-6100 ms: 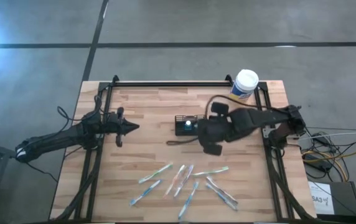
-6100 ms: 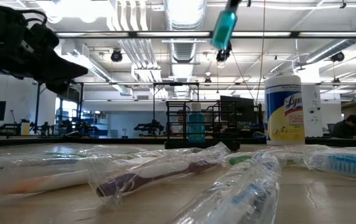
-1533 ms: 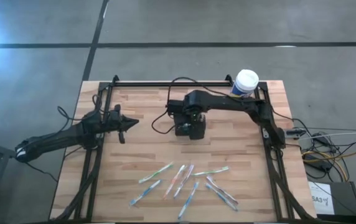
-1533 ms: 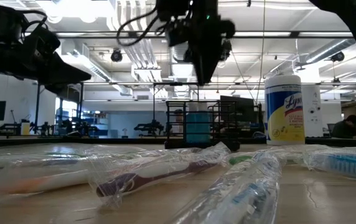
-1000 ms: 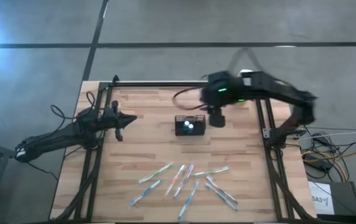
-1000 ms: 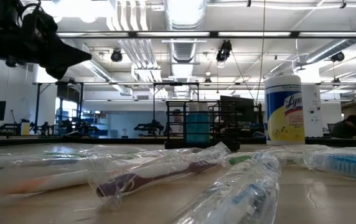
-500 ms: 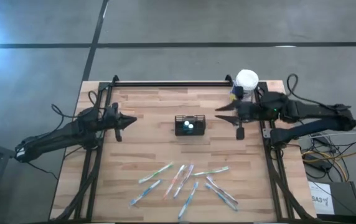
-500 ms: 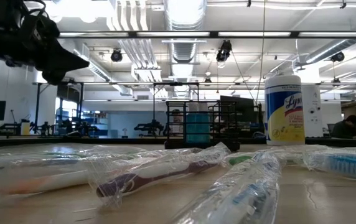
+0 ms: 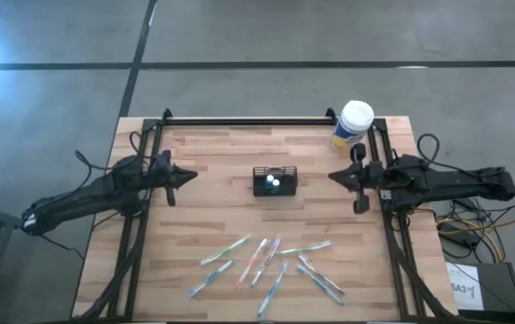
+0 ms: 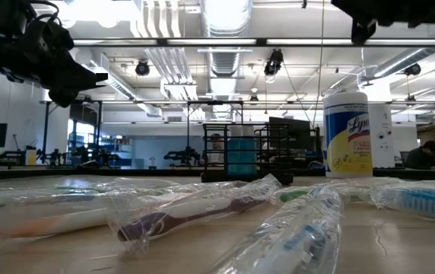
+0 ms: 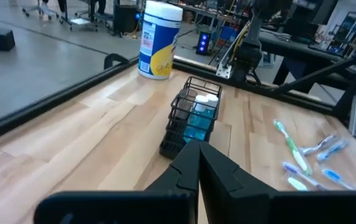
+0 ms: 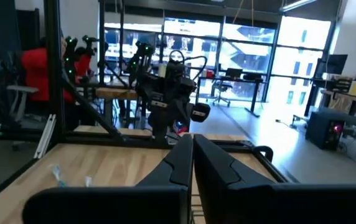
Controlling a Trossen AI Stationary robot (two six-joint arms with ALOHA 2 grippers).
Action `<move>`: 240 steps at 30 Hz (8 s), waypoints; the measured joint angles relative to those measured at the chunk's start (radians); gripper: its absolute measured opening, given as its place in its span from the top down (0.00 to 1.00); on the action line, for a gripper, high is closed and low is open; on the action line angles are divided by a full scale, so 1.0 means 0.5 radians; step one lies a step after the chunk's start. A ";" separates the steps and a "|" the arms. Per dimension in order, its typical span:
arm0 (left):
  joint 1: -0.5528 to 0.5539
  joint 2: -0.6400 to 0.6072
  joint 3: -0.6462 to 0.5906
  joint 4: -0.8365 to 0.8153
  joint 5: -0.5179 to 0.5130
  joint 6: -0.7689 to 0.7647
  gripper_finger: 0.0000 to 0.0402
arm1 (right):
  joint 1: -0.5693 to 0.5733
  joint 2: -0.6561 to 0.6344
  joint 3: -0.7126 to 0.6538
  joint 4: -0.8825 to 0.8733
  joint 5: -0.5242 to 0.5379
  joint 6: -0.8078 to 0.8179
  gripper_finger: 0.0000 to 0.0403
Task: Pick & Place toothbrushing station
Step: Put the left green toothbrush into the black wire organizer
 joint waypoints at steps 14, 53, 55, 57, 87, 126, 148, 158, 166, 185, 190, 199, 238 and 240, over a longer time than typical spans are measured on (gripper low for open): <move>-0.010 0.000 0.052 -0.004 0.257 -0.063 0.98 | 0.004 -0.242 -0.670 0.598 -0.007 0.188 0.98; -1.659 1.936 1.369 -0.975 -0.902 -1.223 0.72 | 0.004 -0.205 -0.675 0.471 0.005 0.070 0.98; -1.710 2.064 1.410 -0.980 -0.861 -1.239 0.65 | 0.004 -0.201 -0.675 0.467 0.007 0.072 0.98; -1.748 2.181 1.452 -1.001 -0.835 -1.262 0.58 | 0.004 -0.193 -0.675 0.460 0.007 0.072 0.98; -1.901 2.956 1.686 -0.996 -0.653 -1.519 0.53 | 0.004 -0.173 -0.674 0.194 0.004 0.321 0.98; -1.914 2.947 2.296 -1.765 -1.417 -0.491 0.96 | 0.004 -0.178 -0.673 0.271 -0.139 0.493 0.98; -1.825 2.946 2.734 -1.776 -2.020 0.536 0.96 | 0.005 0.055 0.006 -0.469 -0.115 0.514 0.73; -1.628 2.946 2.748 -1.772 -1.948 0.574 0.97 | 0.143 0.672 0.635 -0.789 -0.093 0.255 0.55; -1.485 2.945 2.779 -1.716 -1.968 0.630 0.97 | 0.297 1.193 1.164 -1.125 0.176 0.071 0.48; -1.430 2.947 2.795 -1.655 -1.962 0.832 0.97 | 0.291 2.171 2.276 -2.081 0.272 0.126 0.43; -1.427 2.947 2.762 -1.673 -2.139 0.810 0.97 | 0.240 2.127 2.350 -2.076 0.065 0.192 0.43; -1.421 2.947 2.792 -1.607 -2.216 0.830 0.97 | 0.140 2.223 2.403 -2.273 -0.200 0.374 0.43; -1.553 2.944 2.884 -1.571 -2.083 0.910 0.67 | 0.133 2.297 2.337 -2.204 -0.113 0.217 0.96; -1.590 2.943 2.920 -1.569 -2.084 0.886 0.59 | 0.133 2.271 2.274 -2.142 -0.110 0.216 0.96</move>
